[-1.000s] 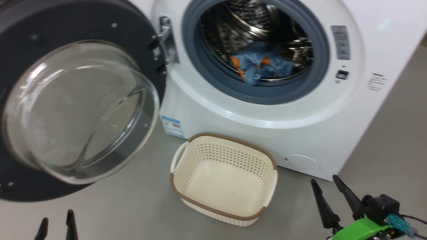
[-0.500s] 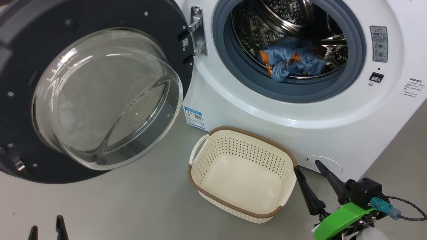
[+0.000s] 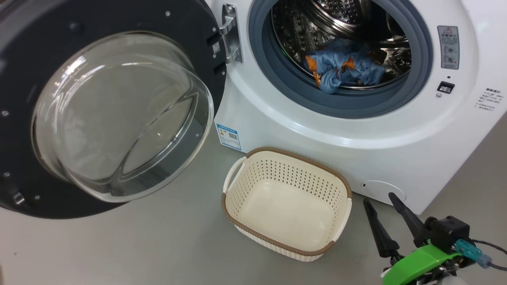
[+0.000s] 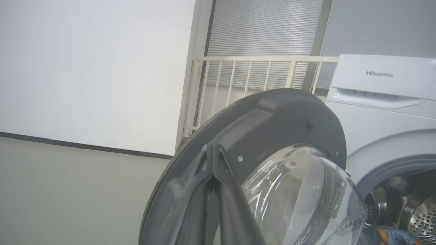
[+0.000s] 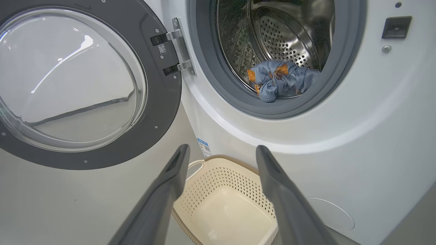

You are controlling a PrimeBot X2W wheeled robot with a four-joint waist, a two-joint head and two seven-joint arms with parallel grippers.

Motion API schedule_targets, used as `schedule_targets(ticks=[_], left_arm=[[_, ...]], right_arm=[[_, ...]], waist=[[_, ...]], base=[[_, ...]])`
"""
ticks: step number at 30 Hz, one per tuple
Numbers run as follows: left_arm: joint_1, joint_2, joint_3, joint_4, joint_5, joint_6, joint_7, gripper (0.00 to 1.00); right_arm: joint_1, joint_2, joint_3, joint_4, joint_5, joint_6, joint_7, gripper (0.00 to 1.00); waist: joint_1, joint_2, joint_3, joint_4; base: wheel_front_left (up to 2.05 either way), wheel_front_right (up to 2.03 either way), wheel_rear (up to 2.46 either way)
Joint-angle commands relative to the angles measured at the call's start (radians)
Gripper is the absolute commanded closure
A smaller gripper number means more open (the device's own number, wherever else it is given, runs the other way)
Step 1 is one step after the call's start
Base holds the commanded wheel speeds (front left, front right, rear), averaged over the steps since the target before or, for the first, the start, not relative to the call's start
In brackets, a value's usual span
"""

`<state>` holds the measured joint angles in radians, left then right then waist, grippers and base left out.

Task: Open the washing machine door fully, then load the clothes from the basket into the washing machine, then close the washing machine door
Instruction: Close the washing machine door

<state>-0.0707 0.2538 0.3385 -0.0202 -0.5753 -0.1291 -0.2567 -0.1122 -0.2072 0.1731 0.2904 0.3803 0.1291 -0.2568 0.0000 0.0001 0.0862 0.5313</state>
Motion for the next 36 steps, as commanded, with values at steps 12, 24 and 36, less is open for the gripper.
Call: schedule_targets(ticks=[12, 24, 36], left_arm=[[-0.372, 0.441, 0.021, 0.345, -0.468, -0.002, 0.037, 1.00], [-0.560, 0.643, -0.113, 0.728, -0.840, -0.002, 0.583, 1.00], [-0.600, 0.654, -0.179, 0.828, -0.906, -0.002, 0.808, 1.00]], right_arm=[[0.020, 0.020, -0.038, -0.069, -0.036, 0.002, -0.005, 0.00], [0.013, 0.020, -0.049, -0.079, -0.050, 0.002, -0.005, 0.00], [0.012, 0.015, -0.047, -0.075, -0.051, 0.002, -0.005, 0.00]], waist=[[0.0000, -0.0001, 0.062, -0.100], [0.0000, -0.0001, 0.095, -0.131], [0.0000, -0.0001, 0.103, -0.135]], base=[[0.00, 0.00, 0.00], [0.00, 0.00, 0.00], [0.00, 0.00, 0.00]])
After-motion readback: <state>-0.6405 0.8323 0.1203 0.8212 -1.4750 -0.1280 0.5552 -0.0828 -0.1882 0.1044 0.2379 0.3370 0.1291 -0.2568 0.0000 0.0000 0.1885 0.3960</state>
